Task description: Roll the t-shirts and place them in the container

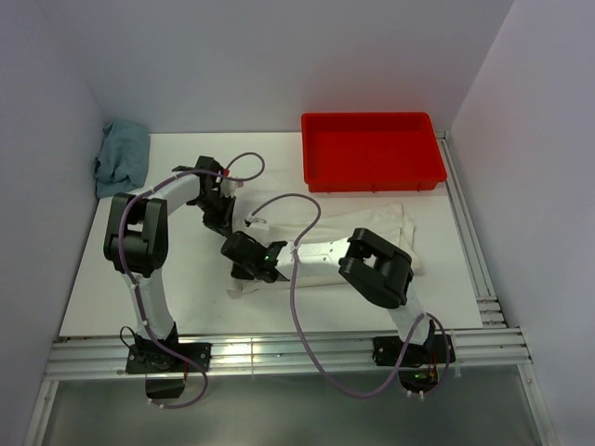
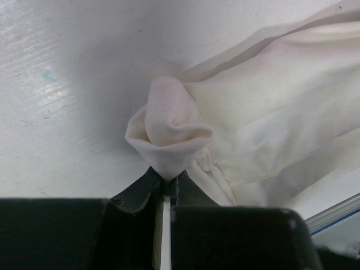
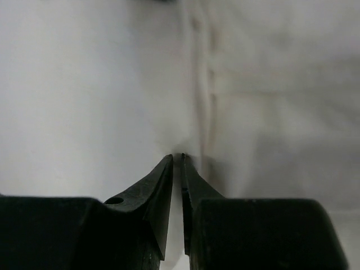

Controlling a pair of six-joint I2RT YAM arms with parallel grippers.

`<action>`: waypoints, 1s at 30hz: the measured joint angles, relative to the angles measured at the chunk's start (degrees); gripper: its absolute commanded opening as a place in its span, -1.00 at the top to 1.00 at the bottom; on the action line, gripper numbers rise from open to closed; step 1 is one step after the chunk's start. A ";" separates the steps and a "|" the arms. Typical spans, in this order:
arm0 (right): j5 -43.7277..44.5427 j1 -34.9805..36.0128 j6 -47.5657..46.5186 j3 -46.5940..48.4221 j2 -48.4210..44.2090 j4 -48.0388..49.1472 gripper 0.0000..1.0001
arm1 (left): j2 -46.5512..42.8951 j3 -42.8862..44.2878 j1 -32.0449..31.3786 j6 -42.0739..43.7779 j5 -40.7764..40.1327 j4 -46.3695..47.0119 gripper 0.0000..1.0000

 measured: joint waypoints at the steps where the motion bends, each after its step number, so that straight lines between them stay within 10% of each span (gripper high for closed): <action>1: -0.33 0.17 0.61 -2.14 0.00 0.90 0.63 | 0.02 0.02 0.00 0.00 0.00 -0.04 0.99; 19: -0.87 5.22 4.02 -9.81 -2.97 9.27 0.64 | 0.85 1.20 -0.22 0.00 -0.42 -1.36 0.99; 30: 5.31 6.67 1.36 0.20 -4.39 -9.18 0.53 | 0.87 1.29 -0.26 0.00 -0.72 -1.42 0.99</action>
